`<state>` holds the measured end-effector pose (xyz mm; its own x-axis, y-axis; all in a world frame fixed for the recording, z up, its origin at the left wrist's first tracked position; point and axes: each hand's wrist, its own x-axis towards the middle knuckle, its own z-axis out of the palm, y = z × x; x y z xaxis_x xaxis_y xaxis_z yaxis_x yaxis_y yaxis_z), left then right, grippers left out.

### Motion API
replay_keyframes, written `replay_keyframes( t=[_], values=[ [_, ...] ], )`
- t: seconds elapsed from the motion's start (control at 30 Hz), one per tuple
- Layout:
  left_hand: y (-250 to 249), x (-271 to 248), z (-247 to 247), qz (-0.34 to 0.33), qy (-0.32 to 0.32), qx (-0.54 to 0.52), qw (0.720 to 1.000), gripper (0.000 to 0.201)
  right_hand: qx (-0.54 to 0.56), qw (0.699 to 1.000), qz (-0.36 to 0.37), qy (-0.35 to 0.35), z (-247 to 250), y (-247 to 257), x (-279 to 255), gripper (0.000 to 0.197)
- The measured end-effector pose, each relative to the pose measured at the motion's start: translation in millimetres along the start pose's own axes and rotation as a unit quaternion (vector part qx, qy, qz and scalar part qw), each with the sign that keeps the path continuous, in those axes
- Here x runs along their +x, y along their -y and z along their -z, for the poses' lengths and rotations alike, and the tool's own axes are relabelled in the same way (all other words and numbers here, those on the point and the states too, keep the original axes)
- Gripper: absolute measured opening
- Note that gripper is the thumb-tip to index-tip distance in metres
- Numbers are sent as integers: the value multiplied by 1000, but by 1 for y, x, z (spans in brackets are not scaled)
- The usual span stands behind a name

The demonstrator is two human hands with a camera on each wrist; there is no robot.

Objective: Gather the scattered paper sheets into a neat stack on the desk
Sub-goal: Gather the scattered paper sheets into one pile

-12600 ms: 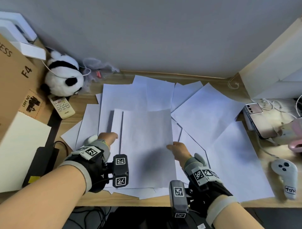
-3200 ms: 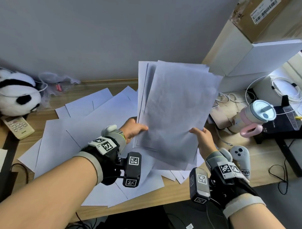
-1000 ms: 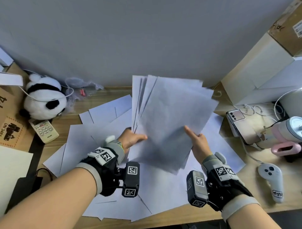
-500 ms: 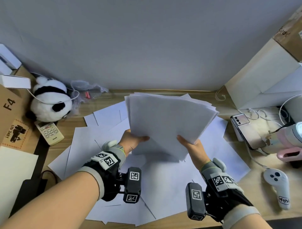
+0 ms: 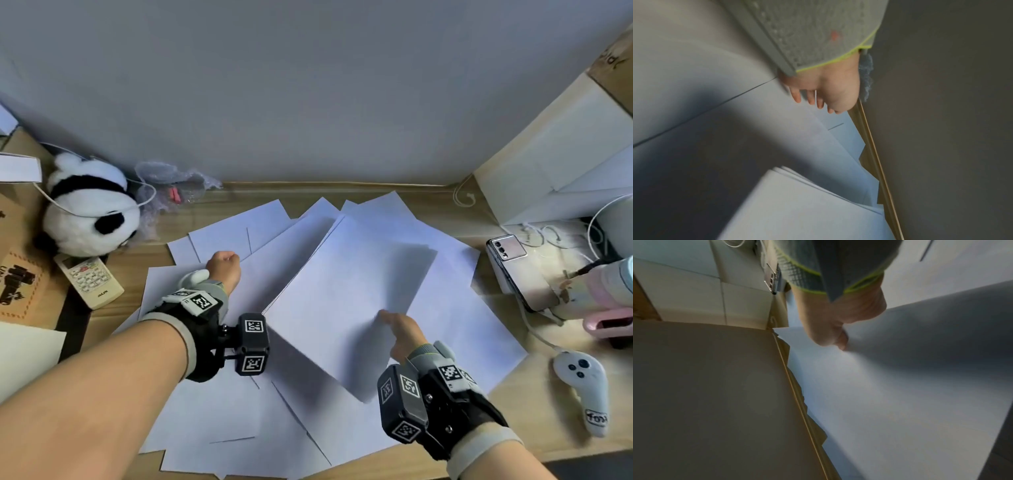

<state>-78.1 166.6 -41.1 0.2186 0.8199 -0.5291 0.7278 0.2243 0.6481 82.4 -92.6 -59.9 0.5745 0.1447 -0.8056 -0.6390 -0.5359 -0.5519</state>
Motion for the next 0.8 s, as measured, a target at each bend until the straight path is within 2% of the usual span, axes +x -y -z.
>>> replay_keyframes(
  t=[0.1, 0.2, 0.27, 0.4, 0.47, 0.6, 0.7, 0.8],
  values=[
    [0, 6, 1, 11, 19, 43, 999, 39, -6, 999, -34, 3, -13, -11, 4, 33],
    [2, 11, 0, 24, 32, 83, 996, 36, 26, 999, -33, -13, -20, -13, 1, 10],
    [-1, 5, 2, 28, 48, 93, 994, 34, 46, 998, -31, 10, -26, -10, -3, 4],
    [1, -8, -2, 42, 97, 96, 990, 44, 92, 993, -24, 75, -37, -7, -10, 9],
    [2, -18, -5, 42, 119, 84, 988, 43, 93, 991, -7, 94, -45, -8, -15, 19],
    [6, -29, -9, 19, 126, 50, 991, 50, 38, 993, 76, 86, -50, -6, -28, 31],
    [9, -31, -8, 20, 168, 29, 985, 54, -26, 991, 107, 80, -45, 0, -31, 32],
    [9, -32, -4, 56, 202, 32, 977, 75, -60, 991, 110, 53, -31, 5, -24, 24]
  ],
)
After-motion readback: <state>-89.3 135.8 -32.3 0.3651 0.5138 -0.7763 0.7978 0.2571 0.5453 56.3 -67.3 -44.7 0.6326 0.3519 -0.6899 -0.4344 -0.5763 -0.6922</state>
